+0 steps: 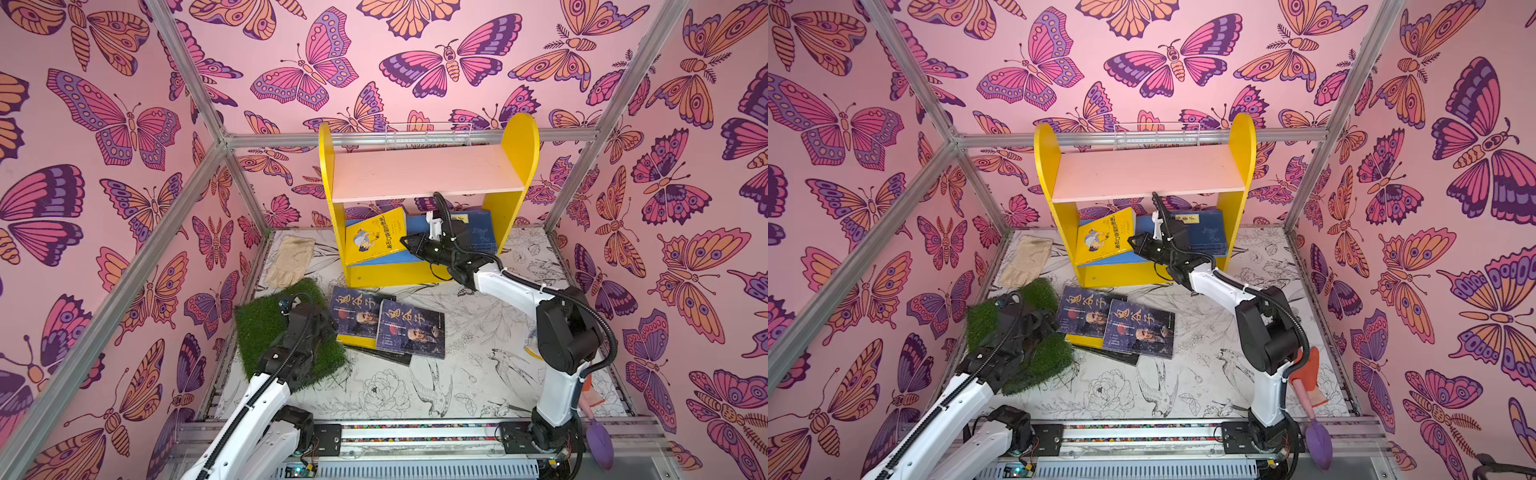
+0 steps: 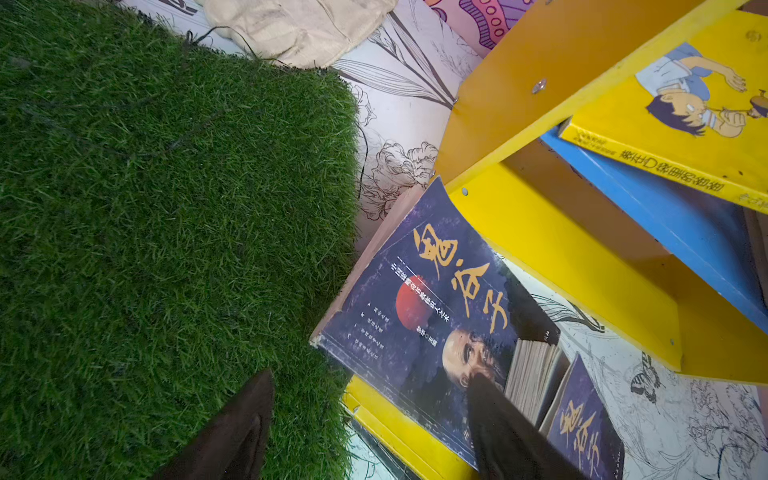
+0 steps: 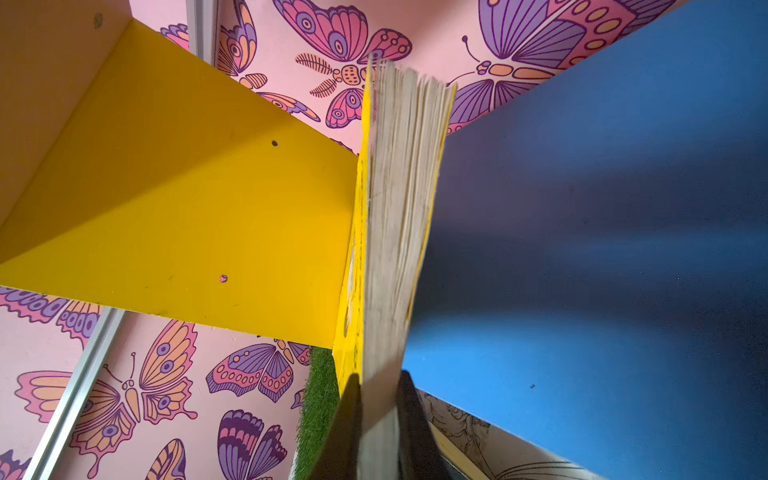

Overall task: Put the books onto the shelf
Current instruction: 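Carry the yellow book with the right gripper to the shelf while the left releases, then lower the yellow book into the lower shelf compartment and open the right gripper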

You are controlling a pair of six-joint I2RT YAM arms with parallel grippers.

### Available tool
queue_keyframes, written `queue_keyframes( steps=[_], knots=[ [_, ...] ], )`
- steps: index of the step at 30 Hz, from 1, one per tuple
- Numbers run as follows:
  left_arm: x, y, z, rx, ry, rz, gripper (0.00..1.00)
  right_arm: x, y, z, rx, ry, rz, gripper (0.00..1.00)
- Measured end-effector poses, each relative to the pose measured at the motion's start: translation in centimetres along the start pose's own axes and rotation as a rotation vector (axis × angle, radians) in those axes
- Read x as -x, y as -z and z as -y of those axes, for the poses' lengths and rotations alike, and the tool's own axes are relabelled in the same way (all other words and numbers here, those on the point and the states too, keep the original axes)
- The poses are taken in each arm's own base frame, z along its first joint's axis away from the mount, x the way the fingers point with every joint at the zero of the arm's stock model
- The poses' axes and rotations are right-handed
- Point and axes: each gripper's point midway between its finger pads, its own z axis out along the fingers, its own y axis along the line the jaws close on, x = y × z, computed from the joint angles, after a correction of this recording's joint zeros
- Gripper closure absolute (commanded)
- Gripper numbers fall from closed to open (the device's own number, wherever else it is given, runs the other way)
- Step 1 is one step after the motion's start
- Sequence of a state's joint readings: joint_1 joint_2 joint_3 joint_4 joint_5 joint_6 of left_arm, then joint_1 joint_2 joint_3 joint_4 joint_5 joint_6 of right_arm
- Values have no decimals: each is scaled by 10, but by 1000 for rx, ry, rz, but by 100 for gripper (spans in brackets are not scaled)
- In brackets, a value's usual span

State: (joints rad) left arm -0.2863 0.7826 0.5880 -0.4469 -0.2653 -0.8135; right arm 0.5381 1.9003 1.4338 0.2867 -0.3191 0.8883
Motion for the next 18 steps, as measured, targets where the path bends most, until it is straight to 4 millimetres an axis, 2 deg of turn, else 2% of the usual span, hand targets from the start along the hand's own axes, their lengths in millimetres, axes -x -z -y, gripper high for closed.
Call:
queue_keyframes(
  steps=[4,6,13,18],
  knots=[
    [-2,-1,0,-1,-2,-9,25,2,-1,6,-38,7,27,61],
    [-3,-2,1,-1,-3,-15,24,2,-1,11,-72,13,39,49],
    [-7,-4,1,-3,-6,-34,24,-9,-1,28,-188,14,27,34],
    [-10,-6,2,-3,-9,-52,23,-11,-7,28,-241,28,-8,30]
  ],
)
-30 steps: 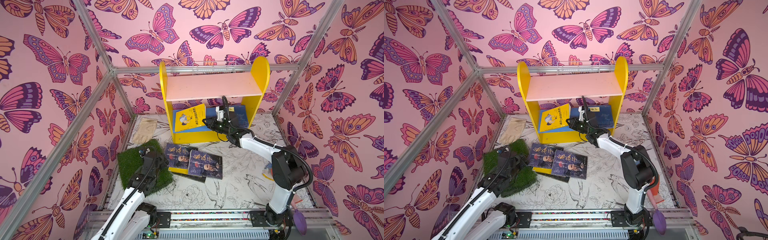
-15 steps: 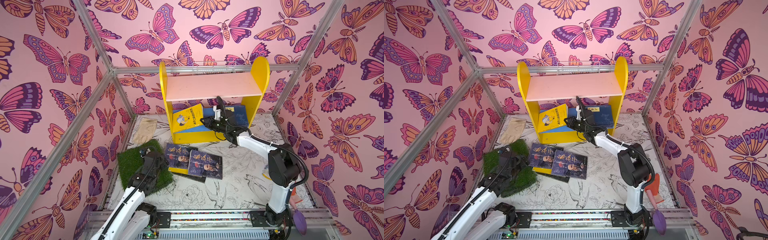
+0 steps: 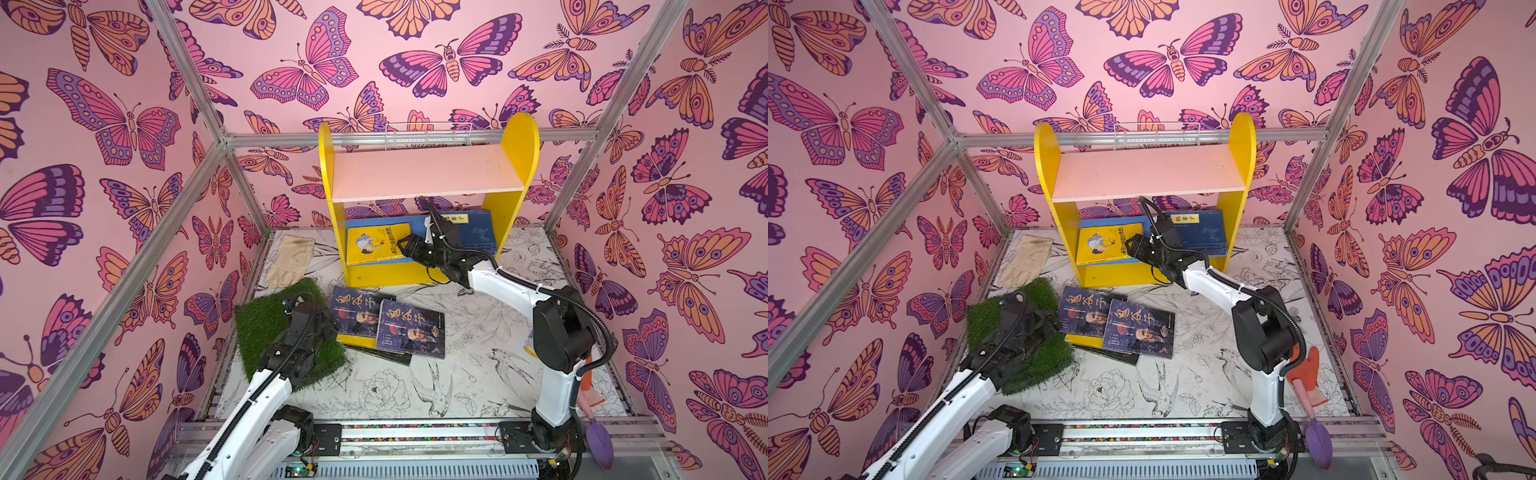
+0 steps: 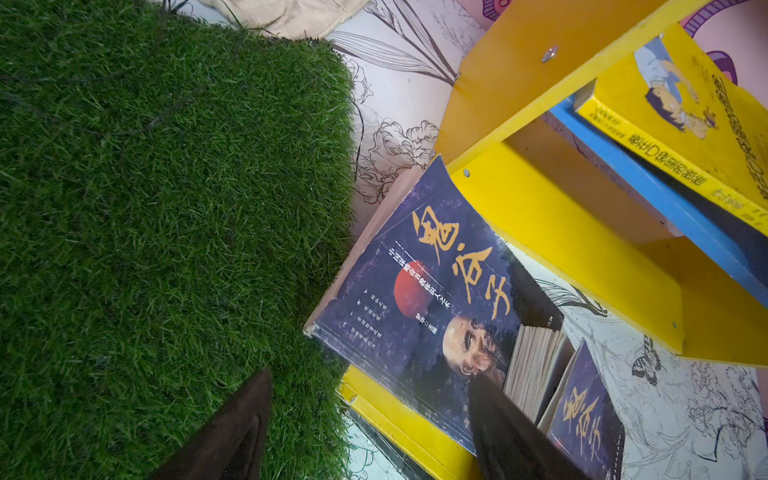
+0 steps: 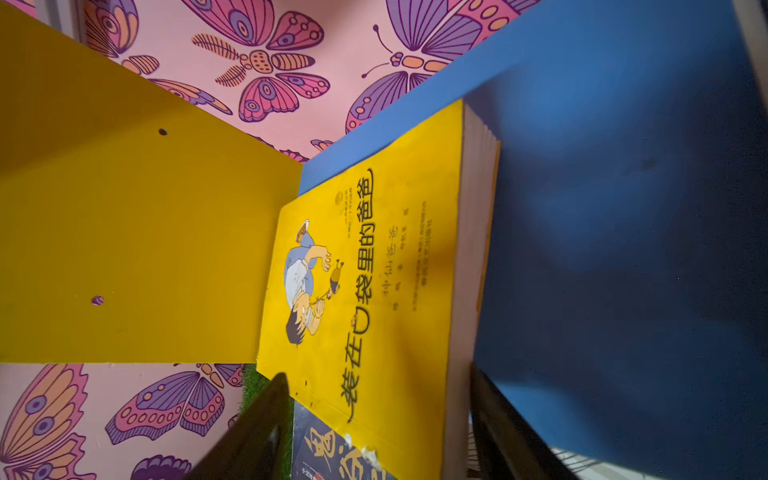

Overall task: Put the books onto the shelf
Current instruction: 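Lower the yellow book into the lower shelf compartment and open the right gripper, then move the right gripper to the dark purple book while the left reaches its edge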

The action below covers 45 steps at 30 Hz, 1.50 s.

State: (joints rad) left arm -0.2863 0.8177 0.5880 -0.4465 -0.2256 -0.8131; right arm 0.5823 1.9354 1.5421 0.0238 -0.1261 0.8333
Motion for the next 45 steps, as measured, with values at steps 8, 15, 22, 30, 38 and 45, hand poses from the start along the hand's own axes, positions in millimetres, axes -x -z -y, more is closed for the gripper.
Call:
queue_keyframes(
  steps=[8,15,22,30,38,45],
  knots=[
    [-7,-5,4,-16,-19,-41,19,-14,-6,5,-95,74,-77,27],
    [-19,-13,23,-98,-76,-114,17,-35,14,22,-189,177,-77,24],
    [-37,-21,53,-223,-166,-189,16,-19,74,5,-153,277,27,24],
    [-77,-24,90,-367,-333,-320,16,-84,117,50,-136,316,-117,25],
    [-112,-32,104,-420,-445,-445,16,-191,141,149,-315,250,-507,26],
    [-135,-40,102,-429,-480,-536,16,-203,135,185,-328,96,-641,30]
  ],
)
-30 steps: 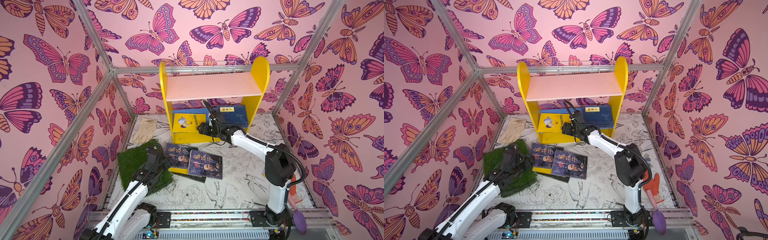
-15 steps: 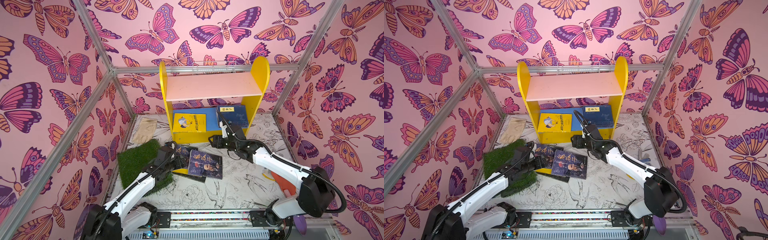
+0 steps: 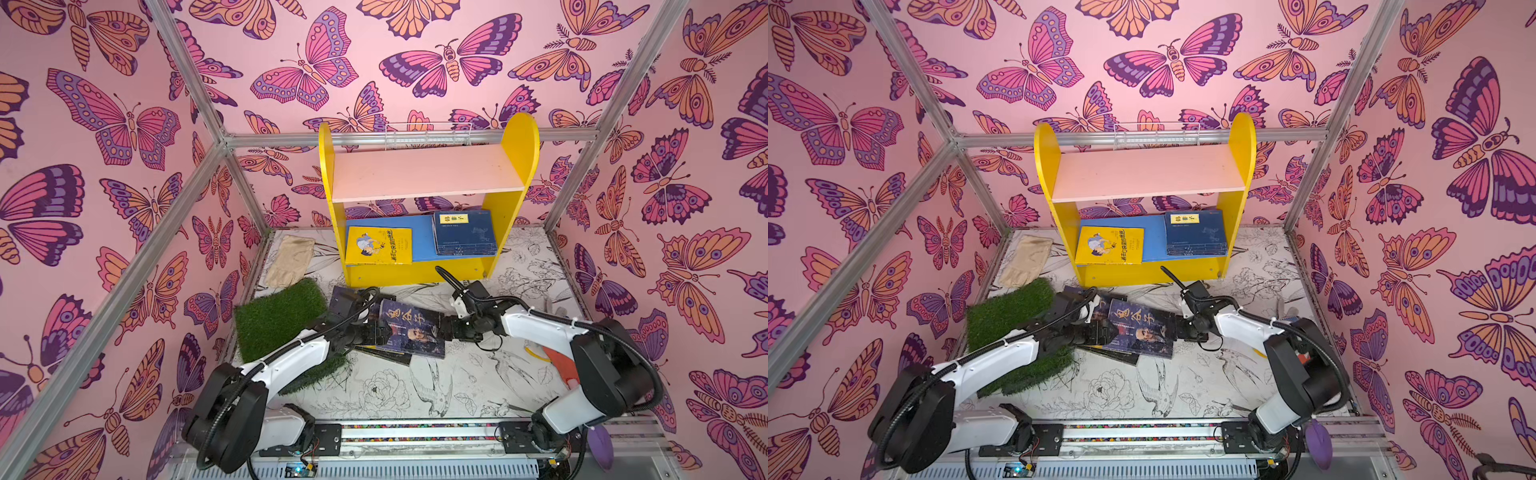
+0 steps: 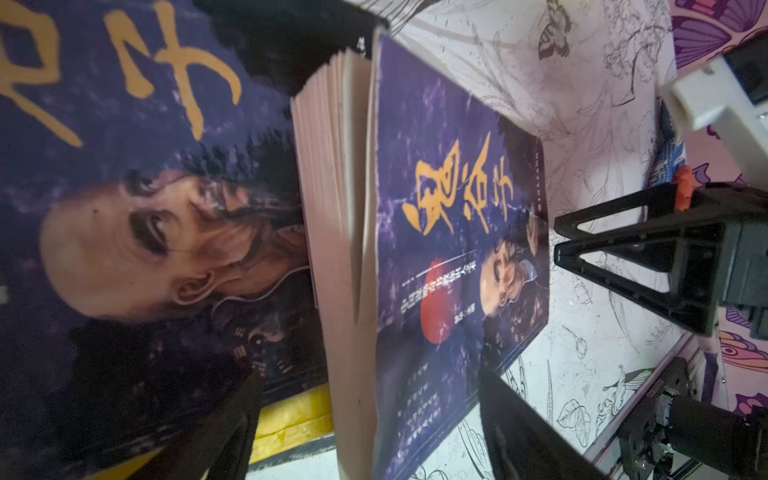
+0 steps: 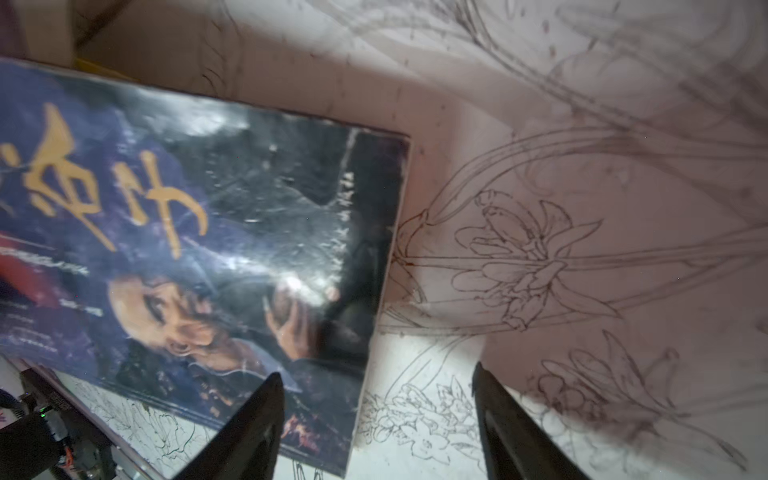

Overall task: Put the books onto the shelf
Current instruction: 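Move the right gripper to the dark purple book while the left reaches its edge, then lift the purple book edge with the left gripper while the right grasps it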

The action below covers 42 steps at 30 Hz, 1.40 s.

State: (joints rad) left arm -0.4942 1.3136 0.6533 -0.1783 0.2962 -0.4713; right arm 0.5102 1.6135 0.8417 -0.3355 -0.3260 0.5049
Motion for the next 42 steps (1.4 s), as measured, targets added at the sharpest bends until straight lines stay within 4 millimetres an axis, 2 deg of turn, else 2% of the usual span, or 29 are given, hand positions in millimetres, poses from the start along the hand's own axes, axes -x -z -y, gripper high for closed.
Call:
queue_keyframes(
  steps=[6,10,13,14,15,17,20,22,27,30,33,39,42],
  knots=[
    [0,-5,8,-37,-7,-14,23,10,-13,-30,155,16,-59,33],
    [-2,-8,12,-60,-1,-36,41,13,-16,-40,215,3,-61,33],
    [-4,-9,10,-52,9,-48,76,17,-16,-42,239,-25,-46,33],
    [-5,-9,10,-51,13,-51,91,18,-16,-42,244,-35,-39,33],
    [-5,-8,11,-57,9,-51,100,19,-15,-42,245,-41,-31,33],
    [-4,-3,15,-68,2,-41,100,22,-14,-41,240,-52,-8,33],
    [8,15,24,-86,-10,32,100,29,-3,-46,258,-50,40,33],
    [17,31,33,-121,-14,103,100,37,11,-54,290,-40,92,33],
    [47,72,42,-221,33,298,100,61,64,-69,415,-38,261,33],
    [60,88,48,-270,38,365,100,71,88,-74,486,-41,325,33],
    [65,99,59,-325,21,392,100,74,102,-88,562,-19,344,35],
    [68,107,69,-409,8,432,100,76,115,-104,664,-17,351,51],
    [67,107,67,-427,32,448,100,76,117,-108,703,-24,350,68]
  ],
)
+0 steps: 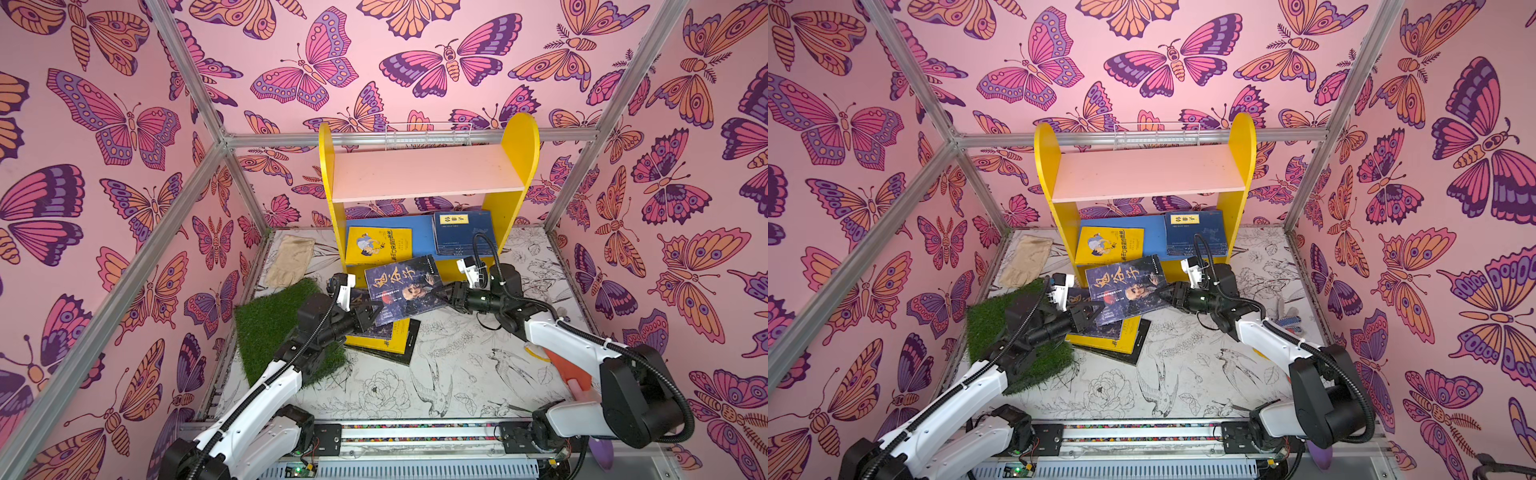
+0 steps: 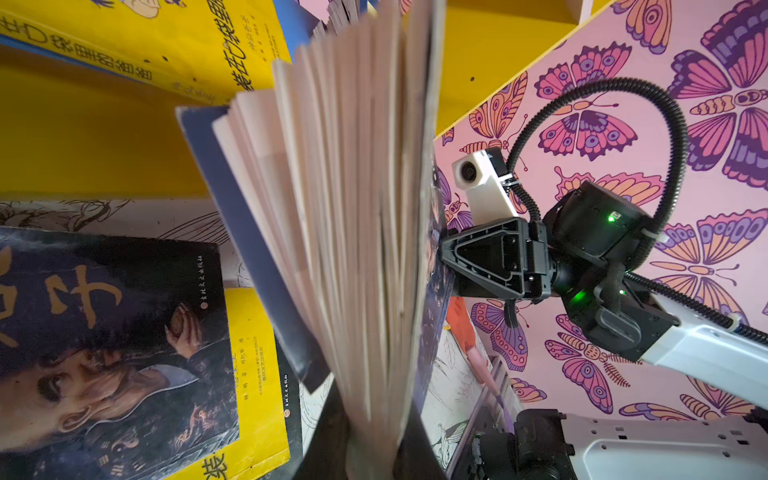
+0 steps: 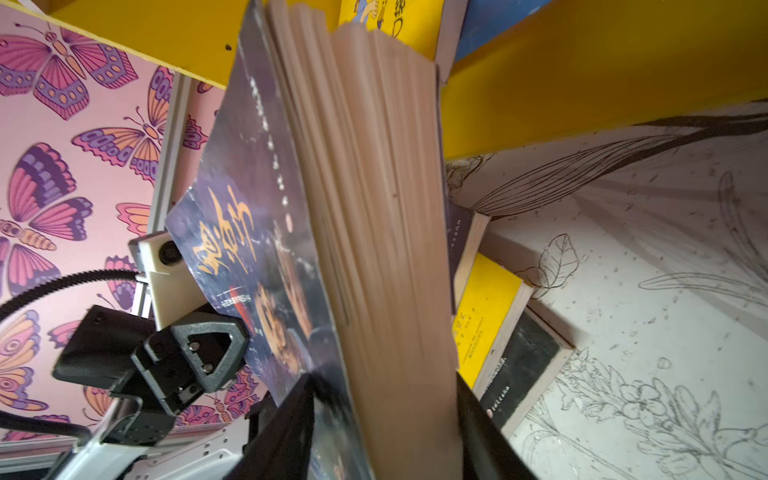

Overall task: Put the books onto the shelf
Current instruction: 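Lift the purple book edge with the left gripper while the right grasps it, then carry the purple book with the right gripper onto the yellow book on the shelf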

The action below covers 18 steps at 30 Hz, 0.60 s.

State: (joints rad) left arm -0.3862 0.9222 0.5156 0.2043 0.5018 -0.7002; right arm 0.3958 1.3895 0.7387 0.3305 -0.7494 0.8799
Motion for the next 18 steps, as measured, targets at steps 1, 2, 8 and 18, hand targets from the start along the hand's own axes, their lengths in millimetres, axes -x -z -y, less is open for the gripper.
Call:
queue_keyframes(
  steps=[1,2,8,18],
  knots=[
    [0,0,-1,-1,7,3,100,0,0,-2,12,-4,1,76],
    [-1,1,-2,2,14,5,100,1,1,-3,24,-6,5,85],
    [2,2,-16,72,35,33,48,5,4,-18,102,6,22,100],
    [35,52,-76,490,98,298,24,18,8,-24,97,-13,118,100]
  ],
)
